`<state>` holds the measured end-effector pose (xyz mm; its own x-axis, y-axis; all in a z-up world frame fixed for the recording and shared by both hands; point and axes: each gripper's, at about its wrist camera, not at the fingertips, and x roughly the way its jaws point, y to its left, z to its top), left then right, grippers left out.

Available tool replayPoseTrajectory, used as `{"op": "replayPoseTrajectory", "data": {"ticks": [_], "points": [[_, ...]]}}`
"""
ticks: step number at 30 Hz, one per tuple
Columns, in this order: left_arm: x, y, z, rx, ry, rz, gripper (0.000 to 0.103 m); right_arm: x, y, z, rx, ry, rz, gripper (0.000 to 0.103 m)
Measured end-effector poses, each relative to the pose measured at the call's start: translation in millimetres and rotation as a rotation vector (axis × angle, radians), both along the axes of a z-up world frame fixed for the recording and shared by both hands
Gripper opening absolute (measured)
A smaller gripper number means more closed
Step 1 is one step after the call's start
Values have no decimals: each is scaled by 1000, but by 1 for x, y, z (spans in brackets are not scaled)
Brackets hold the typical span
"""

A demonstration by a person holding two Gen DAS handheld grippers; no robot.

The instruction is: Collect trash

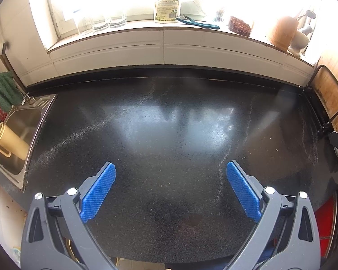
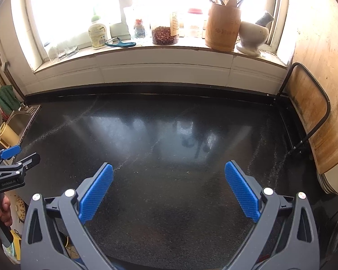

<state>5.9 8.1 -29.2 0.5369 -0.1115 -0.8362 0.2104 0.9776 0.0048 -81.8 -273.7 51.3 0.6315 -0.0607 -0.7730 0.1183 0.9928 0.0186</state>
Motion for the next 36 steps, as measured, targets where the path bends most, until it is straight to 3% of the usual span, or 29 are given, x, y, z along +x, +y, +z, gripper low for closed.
{"op": "replayPoseTrajectory", "data": {"ticks": [36], "points": [[10, -2, -4, 11, 16, -15, 96, 10, -2, -7, 4, 5, -17, 96]]}}
